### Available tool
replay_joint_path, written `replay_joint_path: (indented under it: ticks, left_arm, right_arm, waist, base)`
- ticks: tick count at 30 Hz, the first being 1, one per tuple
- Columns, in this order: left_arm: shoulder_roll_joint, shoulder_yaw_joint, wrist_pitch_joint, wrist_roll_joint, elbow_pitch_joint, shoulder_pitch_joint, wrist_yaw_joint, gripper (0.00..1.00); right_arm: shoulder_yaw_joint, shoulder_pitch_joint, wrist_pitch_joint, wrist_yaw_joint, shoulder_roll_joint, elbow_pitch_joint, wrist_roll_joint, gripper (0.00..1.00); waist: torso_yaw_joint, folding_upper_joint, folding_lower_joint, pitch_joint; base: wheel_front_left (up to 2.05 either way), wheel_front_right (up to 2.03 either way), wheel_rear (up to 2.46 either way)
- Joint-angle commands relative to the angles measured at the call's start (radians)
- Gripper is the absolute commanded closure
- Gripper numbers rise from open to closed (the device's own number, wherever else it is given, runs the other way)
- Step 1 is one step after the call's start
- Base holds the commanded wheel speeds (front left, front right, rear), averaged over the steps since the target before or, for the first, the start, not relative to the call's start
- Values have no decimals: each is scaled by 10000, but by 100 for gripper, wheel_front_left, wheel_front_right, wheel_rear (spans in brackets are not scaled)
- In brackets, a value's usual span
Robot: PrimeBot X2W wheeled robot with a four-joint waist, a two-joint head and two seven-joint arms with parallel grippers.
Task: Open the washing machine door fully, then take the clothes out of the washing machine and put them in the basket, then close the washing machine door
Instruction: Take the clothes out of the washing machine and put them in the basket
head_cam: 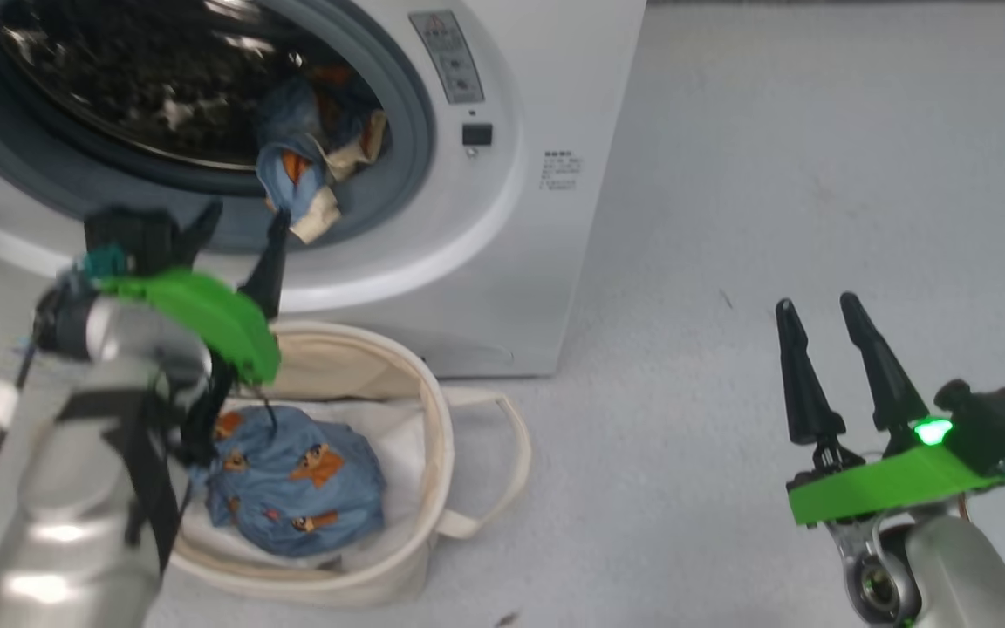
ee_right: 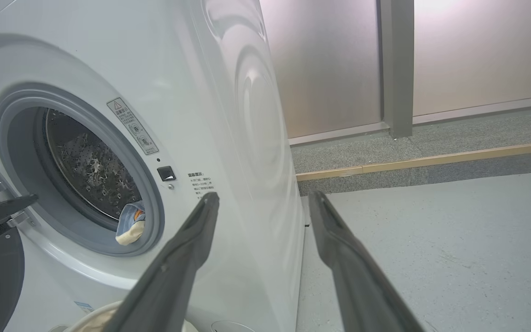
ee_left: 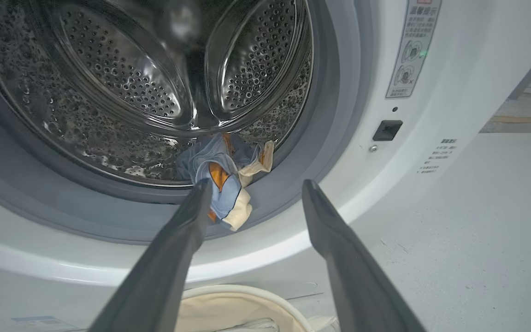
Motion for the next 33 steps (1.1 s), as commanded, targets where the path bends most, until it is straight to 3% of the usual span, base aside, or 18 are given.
replay_joint_path:
  ticks: [1, 12, 23, 33]
  left_arm:
    - [229, 284, -87, -97, 247, -1100, -131, 0]
    - [381, -183, 550, -433, 3316, -4338, -458, 0]
    - [476, -614, 1502, -518, 5265, -6626, -486, 0]
    - [355, -1130, 2544, -84, 6592, -7613, 216, 0]
  right_arm:
    - [179, -453, -124, 8, 33, -423, 31, 0]
    - [181, -1195, -124, 8, 332, -817, 47, 0]
    - [202, -1688, -124, 8, 564, -1055, 65, 0]
    - [316, -1880, -124, 8, 673, -984, 73, 0]
  waist:
    - [-296, 1, 0, 640]
    - [-954, 1, 0, 2522]
    - [-1219, 1, 0, 3779]
    - [-1294, 1, 0, 4111]
  base:
    - [0, 0, 0]
    - [0, 0, 0]
    - [0, 0, 0]
    - [0, 0, 0]
